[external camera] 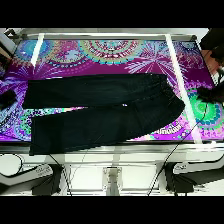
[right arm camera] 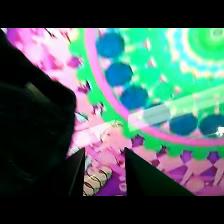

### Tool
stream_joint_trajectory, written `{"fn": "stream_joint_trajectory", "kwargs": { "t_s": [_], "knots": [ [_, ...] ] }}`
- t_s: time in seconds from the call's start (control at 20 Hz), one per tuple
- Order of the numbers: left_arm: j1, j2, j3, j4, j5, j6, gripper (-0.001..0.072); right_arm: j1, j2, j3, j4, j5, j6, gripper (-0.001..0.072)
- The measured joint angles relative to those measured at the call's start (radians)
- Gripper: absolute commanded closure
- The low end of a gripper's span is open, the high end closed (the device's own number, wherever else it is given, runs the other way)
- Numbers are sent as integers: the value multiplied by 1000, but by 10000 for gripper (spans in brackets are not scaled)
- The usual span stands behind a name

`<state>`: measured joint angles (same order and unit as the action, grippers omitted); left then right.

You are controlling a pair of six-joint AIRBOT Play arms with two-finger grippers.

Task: Fold the clothes and pants, and hang the long-sleeved shirts on hangers.

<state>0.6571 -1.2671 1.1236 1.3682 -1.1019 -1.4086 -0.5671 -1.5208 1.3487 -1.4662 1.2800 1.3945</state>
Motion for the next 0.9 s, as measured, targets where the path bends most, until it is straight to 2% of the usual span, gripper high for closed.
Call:
{"fn": "stream_joint_trajectory", "kwargs": {
  "t_s": [0.05,0.3,0.4,0.65,0.7,0.8,0.9],
  "knots": [
    [21,47,-58,0,-6,12,403,-18,27,-73,39,-30,-35,173],
    [131,255,-258,0,-64,90,403,-64,78,-299,277,-153,-218,188],
    [170,310,-296,-3,-83,111,403,-71,84,-351,322,-217,-256,232],
    [209,368,-349,-28,-132,137,403,-76,79,-402,396,-341,-314,236],
    [212,372,-353,-29,-139,143,403,-77,74,-406,406,-365,-321,269],
    [216,377,-359,-31,-155,153,403,-77,58,-410,440,-394,-340,273],
    [218,380,-362,-31,-168,154,404,-76,39,-412,483,-413,-366,328]
  ]
}}
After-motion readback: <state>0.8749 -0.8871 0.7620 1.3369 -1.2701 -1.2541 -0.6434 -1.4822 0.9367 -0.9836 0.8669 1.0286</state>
